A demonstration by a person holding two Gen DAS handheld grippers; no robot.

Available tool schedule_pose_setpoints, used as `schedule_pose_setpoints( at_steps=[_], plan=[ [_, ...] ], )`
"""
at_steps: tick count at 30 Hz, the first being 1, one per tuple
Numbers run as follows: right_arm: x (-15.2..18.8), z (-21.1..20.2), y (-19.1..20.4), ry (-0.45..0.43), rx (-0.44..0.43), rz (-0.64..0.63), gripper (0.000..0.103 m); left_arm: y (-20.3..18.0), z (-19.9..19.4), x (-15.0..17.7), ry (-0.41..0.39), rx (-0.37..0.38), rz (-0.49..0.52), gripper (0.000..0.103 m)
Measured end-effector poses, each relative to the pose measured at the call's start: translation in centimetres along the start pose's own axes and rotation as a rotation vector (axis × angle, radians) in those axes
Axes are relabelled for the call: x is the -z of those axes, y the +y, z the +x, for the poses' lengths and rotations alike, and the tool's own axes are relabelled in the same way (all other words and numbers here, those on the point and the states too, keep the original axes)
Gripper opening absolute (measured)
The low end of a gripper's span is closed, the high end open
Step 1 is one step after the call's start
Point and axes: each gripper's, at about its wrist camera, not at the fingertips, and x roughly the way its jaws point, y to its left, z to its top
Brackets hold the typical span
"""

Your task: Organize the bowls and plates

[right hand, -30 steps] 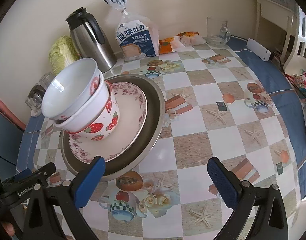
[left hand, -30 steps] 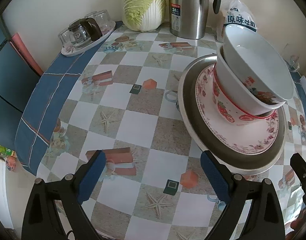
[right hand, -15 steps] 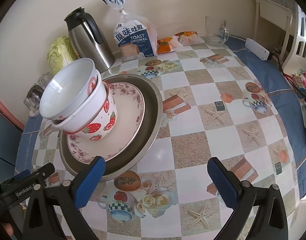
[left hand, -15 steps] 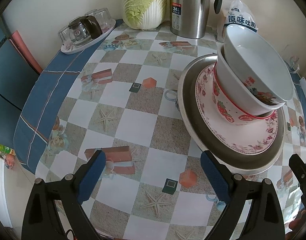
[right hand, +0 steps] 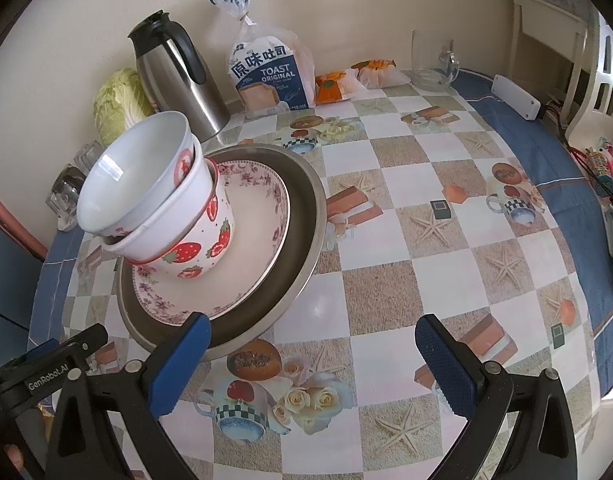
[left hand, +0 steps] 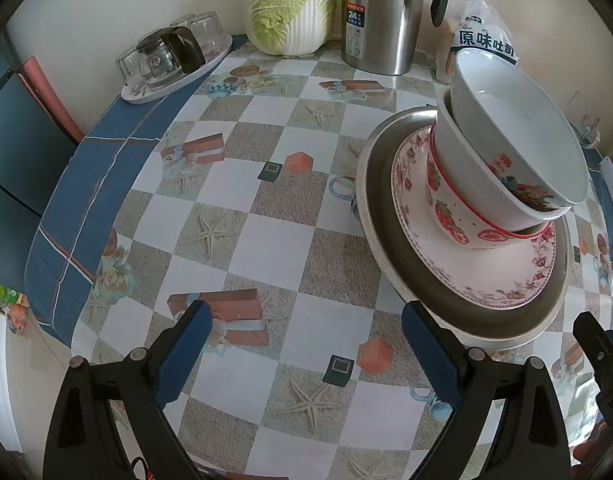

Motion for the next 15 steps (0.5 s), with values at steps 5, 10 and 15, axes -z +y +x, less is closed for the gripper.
schedule_pose_setpoints(
  at_steps=[5, 10, 15],
  plan=[
    [0.05, 0.08, 0.06, 0.003, 0.0, -0.003, 0.103, -0.11, 0.1, 0.08, 0.004, 0.0, 0.001, 0.096],
    [0.08, 0.14, 0.06, 0.006, 0.001, -0.002, 0.103, -0.2, 0.28, 0.06, 0.009, 0.002, 0.002, 0.096],
    [0.07, 0.14, 0.07, 0.007, 0.001, -0.003, 0.103, -0.23, 0.38, 0.11, 0.014, 0.004, 0.003, 0.096]
  ],
)
